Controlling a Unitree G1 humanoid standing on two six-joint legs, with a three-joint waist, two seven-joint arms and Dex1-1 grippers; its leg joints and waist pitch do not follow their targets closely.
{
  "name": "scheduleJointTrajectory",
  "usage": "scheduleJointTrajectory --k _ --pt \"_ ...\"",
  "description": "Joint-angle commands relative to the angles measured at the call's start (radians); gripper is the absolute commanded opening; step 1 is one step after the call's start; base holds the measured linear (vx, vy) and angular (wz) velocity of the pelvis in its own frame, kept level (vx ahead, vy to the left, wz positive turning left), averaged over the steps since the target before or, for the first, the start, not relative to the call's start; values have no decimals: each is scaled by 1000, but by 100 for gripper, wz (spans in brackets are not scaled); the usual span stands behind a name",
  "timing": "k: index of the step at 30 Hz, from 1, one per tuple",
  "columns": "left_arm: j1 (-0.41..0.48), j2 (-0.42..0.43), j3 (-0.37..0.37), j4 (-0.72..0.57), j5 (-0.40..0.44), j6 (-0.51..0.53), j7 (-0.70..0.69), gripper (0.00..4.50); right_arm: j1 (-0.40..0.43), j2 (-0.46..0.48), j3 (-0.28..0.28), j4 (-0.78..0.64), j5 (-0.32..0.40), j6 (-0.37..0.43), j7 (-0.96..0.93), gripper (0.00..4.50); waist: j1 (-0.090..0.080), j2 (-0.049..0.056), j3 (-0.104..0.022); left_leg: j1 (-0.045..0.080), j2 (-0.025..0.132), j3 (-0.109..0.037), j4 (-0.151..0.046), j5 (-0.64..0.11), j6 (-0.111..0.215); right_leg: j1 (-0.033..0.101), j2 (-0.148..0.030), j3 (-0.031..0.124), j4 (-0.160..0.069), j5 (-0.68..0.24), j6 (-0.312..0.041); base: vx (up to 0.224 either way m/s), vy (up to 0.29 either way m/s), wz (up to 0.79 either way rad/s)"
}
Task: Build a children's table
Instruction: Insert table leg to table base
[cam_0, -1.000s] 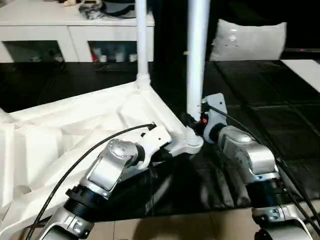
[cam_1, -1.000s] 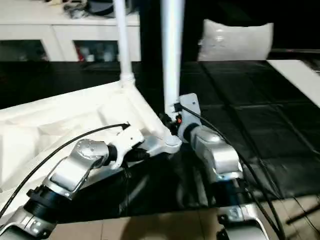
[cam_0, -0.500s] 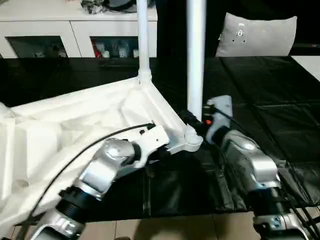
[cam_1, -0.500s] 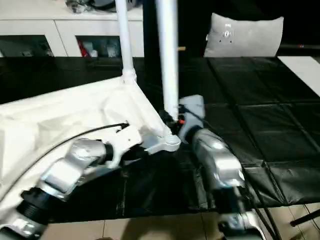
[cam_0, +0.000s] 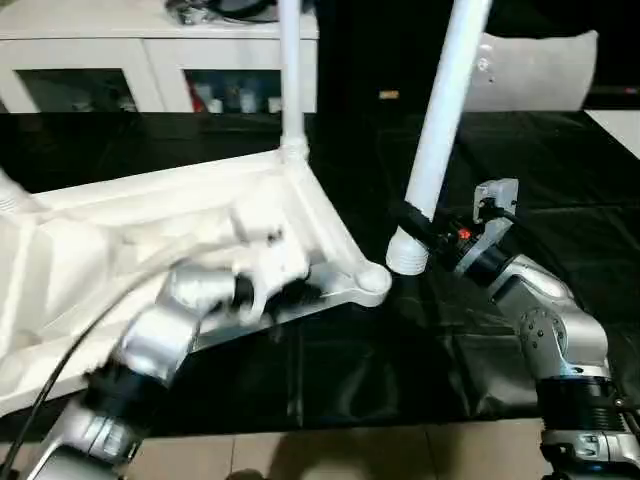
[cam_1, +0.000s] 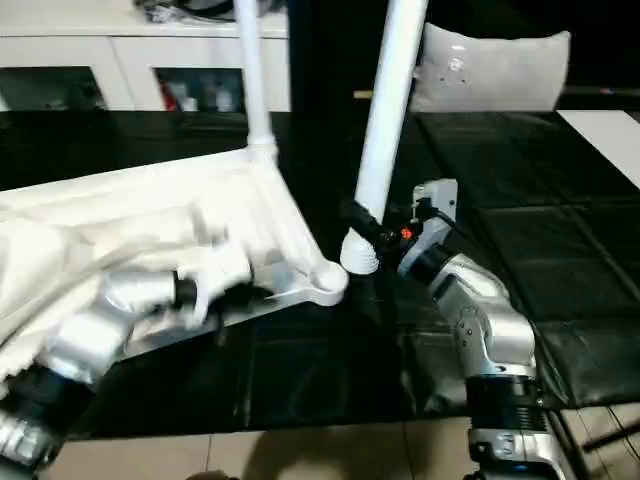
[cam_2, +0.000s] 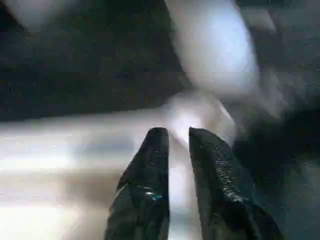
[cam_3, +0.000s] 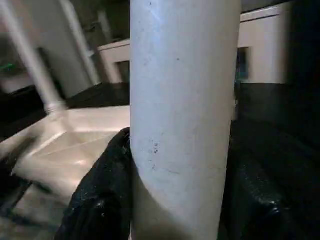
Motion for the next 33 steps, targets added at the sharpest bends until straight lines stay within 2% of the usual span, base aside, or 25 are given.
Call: scheduleJointTrajectory --k 1,3,7,9,11,13,14,15,19,22,24,26,31,32,33 --pt "-23 -12 31 26 -15 20 36 89 -3 -2 3 -24 -2 1 11 186 2 -2 -63 5 62 -12 -65 -87 59 68 -104 64 -68 -173 -173 0 0 0" --pt "-78 -43 61 60 -13 56 96 89 -4 3 16 -25 -14 -3 8 186 2 -3 -64 5 61 -11 -63 -83 52 67 -101 64 -72 -209 -150 0 0 0" --pt "-208 -120 123 170 22 160 318 89 4 -1 59 -38 -45 -1 10 186 6 -3 -72 2 59 -15 -55 -34 65 69 -99 62 -61 -121 -158 0 0 0" --pt "-230 -142 120 178 23 185 340 89 8 -5 72 -44 -53 1 6 186 6 -6 -71 -3 59 -15 -54 -27 78 73 -101 61 -59 -95 -167 0 0 0" --pt "-244 -180 83 149 21 159 313 89 12 -12 95 -45 -71 -1 7 186 8 -6 -72 -3 60 -16 -53 -17 83 73 -103 61 -59 -90 -171 0 0 0" --pt "-247 -192 83 137 11 164 308 89 13 -12 97 -44 -74 -1 5 186 9 -7 -73 -3 60 -15 -52 -11 93 72 -103 62 -57 -76 -179 0 0 0" --pt "-249 -214 77 103 -16 155 285 89 12 -10 94 -39 -81 -2 -5 186 12 2 -75 -2 61 -16 -50 -8 96 72 -104 62 -56 -69 -184 0 0 0" --pt "-251 -226 74 83 -32 149 271 89 11 -10 92 -36 -85 -2 -12 186 12 -4 -75 -3 63 -16 -50 -5 97 74 -105 62 -56 -58 -190 0 0 0" --pt "-231 -274 59 -78 -187 230 166 89 -6 -16 79 -1 -116 -19 -61 186 14 -6 -72 -3 65 -14 -52 -24 88 75 -108 62 -56 -79 -205 0 0 0" --pt "-221 -281 46 -96 -200 233 143 89 -12 -18 78 7 -120 -23 -68 186 12 -6 -69 -2 61 -12 -52 -43 85 73 -102 61 -63 -128 -193 0 0 0" --pt "-217 -282 32 -63 -152 215 167 89 -18 -20 77 6 -118 -18 -68 186 8 -7 -64 -2 56 -10 -54 -76 82 72 -98 58 -79 -218 -152 0 0 0" --pt "-222 -276 40 -30 -116 199 196 89 -20 -21 76 5 -117 -16 -69 186 7 -7 -66 -2 56 -12 -54 -74 76 73 -97 58 -80 -242 -129 0 0 0" --pt "-233 -221 39 50 -30 160 291 89 -17 -28 66 3 -115 -11 -69 186 2 -8 -70 -2 57 -15 -54 -60 79 72 -93 58 -74 -187 -119 0 0 0" --pt "-223 -185 28 74 -2 149 304 117 -14 -34 56 3 -111 -6 -74 186 3 -1 -71 -1 57 -16 -53 -54 78 72 -95 58 -70 -178 -121 0 0 0" --pt "-215 -164 20 86 13 141 305 125 -13 -39 51 2 -108 -4 -73 186 1 0 -72 -1 58 -17 -54 -52 78 71 -93 57 -70 -166 -118 0 0 0"
